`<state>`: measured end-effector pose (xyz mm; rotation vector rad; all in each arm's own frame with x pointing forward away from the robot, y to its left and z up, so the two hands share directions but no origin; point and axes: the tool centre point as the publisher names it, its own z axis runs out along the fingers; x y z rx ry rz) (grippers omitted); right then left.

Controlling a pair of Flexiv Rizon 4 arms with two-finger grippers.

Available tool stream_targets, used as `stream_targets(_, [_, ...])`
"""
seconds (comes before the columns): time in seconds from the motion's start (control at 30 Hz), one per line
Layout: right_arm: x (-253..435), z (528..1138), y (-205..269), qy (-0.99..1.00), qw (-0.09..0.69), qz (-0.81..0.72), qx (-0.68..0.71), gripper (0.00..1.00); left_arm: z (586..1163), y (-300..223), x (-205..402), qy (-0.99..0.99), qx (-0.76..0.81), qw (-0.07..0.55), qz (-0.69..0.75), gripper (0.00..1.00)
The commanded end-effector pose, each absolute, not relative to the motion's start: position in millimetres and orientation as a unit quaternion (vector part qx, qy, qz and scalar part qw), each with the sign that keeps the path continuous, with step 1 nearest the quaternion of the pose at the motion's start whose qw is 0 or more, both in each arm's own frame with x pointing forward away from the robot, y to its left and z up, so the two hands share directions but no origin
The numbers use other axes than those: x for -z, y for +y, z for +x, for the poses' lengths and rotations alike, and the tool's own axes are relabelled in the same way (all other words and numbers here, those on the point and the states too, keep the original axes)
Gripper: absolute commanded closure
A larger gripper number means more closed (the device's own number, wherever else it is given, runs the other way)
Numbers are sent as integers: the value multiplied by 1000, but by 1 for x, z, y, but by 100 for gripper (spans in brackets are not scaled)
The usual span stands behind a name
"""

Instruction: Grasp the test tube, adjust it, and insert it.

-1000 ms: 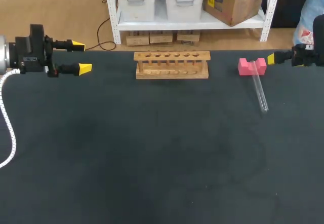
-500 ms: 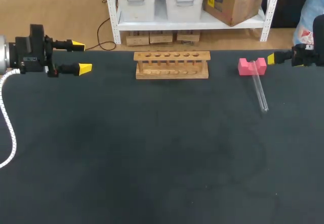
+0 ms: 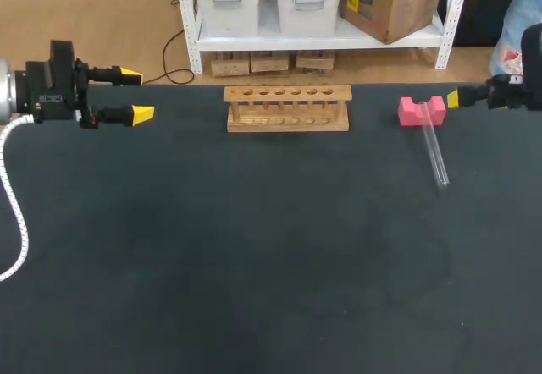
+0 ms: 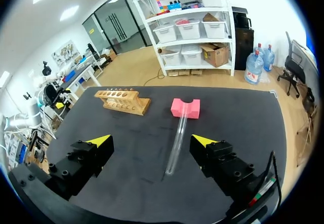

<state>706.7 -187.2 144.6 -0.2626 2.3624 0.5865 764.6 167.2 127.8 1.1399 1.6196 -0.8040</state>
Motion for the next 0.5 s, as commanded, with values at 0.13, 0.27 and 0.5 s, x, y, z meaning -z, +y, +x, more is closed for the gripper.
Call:
stream_targets(0.13, [-135,710,-165,922,370,-59,-96,0,763,167,-127,664,328,484,466,0])
stream_targets(0.27, [-127,719,-160,921,380,-47,-69,0,763,167,-127,664,328,484,466,0])
stream_targets(0.5, [-113,739,-161,925,379,-30,21,0,763,167,-127,664,328,484,466,0])
